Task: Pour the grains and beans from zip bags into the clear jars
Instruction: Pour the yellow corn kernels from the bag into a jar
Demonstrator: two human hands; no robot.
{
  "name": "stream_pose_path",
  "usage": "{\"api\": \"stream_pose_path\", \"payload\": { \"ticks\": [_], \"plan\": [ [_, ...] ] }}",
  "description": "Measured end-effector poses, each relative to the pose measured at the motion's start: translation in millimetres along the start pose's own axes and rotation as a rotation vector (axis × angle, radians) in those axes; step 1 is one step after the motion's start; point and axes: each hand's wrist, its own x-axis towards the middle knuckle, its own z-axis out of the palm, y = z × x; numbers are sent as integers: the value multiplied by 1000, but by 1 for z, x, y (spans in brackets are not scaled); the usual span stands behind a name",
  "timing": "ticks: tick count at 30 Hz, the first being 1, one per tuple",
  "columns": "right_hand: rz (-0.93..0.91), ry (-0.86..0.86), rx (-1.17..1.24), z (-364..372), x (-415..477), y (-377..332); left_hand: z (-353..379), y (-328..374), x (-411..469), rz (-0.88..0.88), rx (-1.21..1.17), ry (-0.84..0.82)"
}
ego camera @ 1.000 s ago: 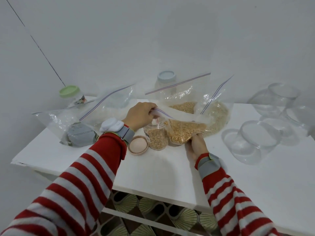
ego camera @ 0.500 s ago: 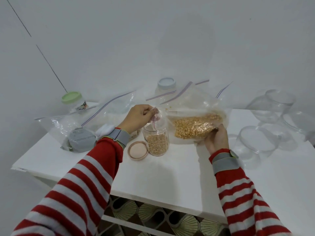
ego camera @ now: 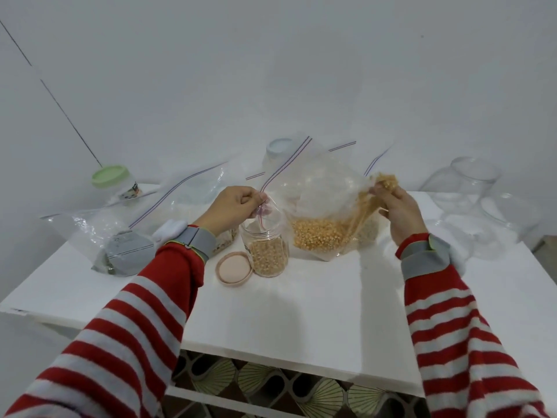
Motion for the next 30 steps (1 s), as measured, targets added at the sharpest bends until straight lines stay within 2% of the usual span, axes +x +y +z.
{"api": "stream_pose_path", "payload": {
  "ticks": [7,13,16,21,24,26,30],
  "plan": [
    [-105,-26,-251,-9,2,-28,0,-1,3,-40,-75,-36],
    [110,-256,-624,-31,12,-49,-1,-1,3,-41,-58,-40],
    [44,-244,-693,-37,9,-54,-1,1,2,-44,-61,-39],
    [-102,59,-492,-26,2,-42,-1,3,2,-39,-73,-42],
    [82,41,-139,-10,0,-30,0,2,3,-40,-84,-41],
    [174,97,43,1,1,-15,1,1,3,-37,-85,-37],
    [95,177,-114,5,-5,19,0,-1,3,-24,-75,-34]
  ]
}}
